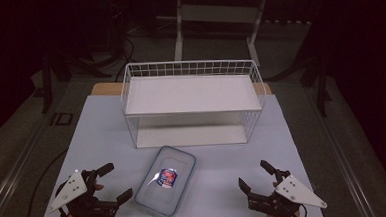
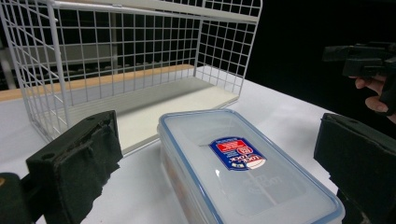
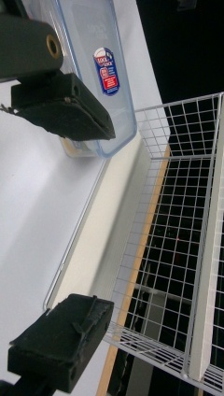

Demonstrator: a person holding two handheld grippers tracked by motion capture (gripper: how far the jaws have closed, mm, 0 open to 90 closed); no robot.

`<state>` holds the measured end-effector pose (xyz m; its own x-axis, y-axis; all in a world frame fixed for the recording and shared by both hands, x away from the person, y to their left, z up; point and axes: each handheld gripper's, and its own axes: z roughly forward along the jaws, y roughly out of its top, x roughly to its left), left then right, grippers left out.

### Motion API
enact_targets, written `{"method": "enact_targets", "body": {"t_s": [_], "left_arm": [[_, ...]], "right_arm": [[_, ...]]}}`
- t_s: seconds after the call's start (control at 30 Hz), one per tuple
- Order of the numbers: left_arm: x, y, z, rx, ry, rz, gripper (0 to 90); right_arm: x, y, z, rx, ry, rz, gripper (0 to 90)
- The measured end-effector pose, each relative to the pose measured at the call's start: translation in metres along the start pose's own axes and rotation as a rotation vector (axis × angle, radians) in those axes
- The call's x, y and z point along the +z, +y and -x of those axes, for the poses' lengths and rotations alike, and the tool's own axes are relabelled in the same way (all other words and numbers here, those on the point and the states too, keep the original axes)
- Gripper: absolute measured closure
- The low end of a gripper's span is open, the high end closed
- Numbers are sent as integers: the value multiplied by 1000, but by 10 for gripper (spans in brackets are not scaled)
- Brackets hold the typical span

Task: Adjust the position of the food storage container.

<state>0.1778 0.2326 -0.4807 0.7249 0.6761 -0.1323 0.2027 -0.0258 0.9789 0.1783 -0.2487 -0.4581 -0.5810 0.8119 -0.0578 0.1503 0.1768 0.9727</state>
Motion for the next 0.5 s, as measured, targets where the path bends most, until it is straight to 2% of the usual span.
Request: {"method": "enact_targets", "body": {"t_s": [0.33,0.37,0.47,0.5], "left_arm": [[0,-1,1,-17,0,-4,3],[0,-1,2,-39,-11,-12,3],[1,0,5,-34,-32,-50,6],[2,2,7,-54,-63,-49,19]], "right_arm": [[1,1,-4,9,16,-15,135],[1,1,-4,9,15,-16,135],[1,2,-4,18,13,-17,135],[1,2,-4,21,13,-19,135]]}}
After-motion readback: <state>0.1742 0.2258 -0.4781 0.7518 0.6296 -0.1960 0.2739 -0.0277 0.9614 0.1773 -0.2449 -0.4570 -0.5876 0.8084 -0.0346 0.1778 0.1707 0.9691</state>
